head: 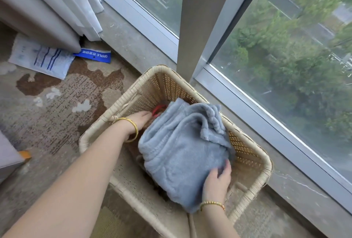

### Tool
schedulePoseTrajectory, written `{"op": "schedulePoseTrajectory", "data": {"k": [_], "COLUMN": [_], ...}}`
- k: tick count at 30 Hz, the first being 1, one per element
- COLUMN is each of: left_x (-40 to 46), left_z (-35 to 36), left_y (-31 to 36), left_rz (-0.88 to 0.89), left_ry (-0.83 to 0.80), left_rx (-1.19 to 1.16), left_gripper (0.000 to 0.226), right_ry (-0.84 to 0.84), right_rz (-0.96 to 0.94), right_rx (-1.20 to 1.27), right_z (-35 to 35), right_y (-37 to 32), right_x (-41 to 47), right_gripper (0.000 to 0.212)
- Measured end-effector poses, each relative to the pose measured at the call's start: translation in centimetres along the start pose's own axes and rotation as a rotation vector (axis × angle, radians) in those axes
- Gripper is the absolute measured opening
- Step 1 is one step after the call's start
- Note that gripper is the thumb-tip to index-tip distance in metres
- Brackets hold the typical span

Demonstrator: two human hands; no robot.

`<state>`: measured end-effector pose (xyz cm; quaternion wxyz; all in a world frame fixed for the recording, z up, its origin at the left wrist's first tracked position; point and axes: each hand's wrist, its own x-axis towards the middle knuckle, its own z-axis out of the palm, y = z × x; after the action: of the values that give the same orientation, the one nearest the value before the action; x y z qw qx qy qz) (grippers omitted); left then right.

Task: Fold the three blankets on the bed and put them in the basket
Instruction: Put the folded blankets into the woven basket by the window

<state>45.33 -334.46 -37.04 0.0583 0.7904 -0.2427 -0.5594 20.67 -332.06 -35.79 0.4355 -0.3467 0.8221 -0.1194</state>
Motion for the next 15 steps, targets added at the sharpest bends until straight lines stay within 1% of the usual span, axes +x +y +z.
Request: {"op": "schedulePoseTrajectory", "data": {"k": [1, 2, 4, 5, 6, 7, 8, 9, 10, 11, 12, 13, 14, 15], "left_x": [-0.3, -1.1, -2.4, -3.1, -3.8, -4.9, -6.2, -7.3, -8.4, -9.1, -9.4, -9.3, -8.7, -7.5], "left_z": [-0.1, -0.4, -0.9, -1.0, -0.9, -0.7, -0.4, 0.2, 1.0, 1.9, 2.9, 3.9, 4.9, 5.7], "left_y": [-0.3, 0.1, 1.0, 1.4, 1.9, 2.2, 2.6, 3.2, 3.8, 4.4, 4.7, 4.8, 4.6, 3.9], "left_rz": [-0.005, -0.023, -0.008, 0.015, 0.037, 0.095, 0.196, 0.335, 0.496, 0.634, 0.705, 0.688, 0.617, 0.526], "left_ry": [0.023, 0.044, 0.156, 0.247, 0.348, 0.466, 0.619, 0.76, 0.85, 0.833, 0.737, 0.584, 0.45, 0.373], "left_rx": [-0.015, -0.041, -0.076, -0.094, -0.055, 0.078, 0.285, 0.493, 0.624, 0.717, 0.786, 0.816, 0.838, 0.848], "left_gripper": [0.043, 0.045, 0.042, 0.04, 0.038, 0.035, 0.032, 0.027, 0.024, 0.023, 0.024, 0.026, 0.029, 0.032], "right_ry": [-0.041, -0.104, -0.224, -0.261, -0.287, -0.315, -0.34, -0.372, -0.399, -0.429, -0.448, -0.46, -0.467, -0.474], "right_rz": [-0.135, -0.216, -0.284, -0.298, -0.318, -0.336, -0.36, -0.382, -0.415, -0.448, -0.479, -0.501, -0.514, -0.526], "right_rx": [-0.065, -0.15, -0.3, -0.399, -0.524, -0.64, -0.734, -0.8, -0.841, -0.873, -0.902, -0.926, -0.947, -0.964], "right_z": [0.2, 0.6, 1.9, 2.4, 3.0, 3.3, 3.6, 3.9, 4.2, 4.4, 4.6, 4.7, 4.8, 4.8], "right_y": [-0.6, -1.3, -2.5, -2.8, -3.0, -3.3, -3.7, -4.0, -4.2, -4.3, -4.4, -4.4, -4.3, -4.1], "right_x": [-0.8, -1.8, -3.2, -3.7, -4.0, -4.2, -4.2, -4.3, -4.2, -4.2, -4.0, -3.8, -3.5, -3.2], "right_gripper": [0.051, 0.054, 0.06, 0.062, 0.064, 0.065, 0.066, 0.065, 0.064, 0.062, 0.061, 0.06, 0.059, 0.058]}}
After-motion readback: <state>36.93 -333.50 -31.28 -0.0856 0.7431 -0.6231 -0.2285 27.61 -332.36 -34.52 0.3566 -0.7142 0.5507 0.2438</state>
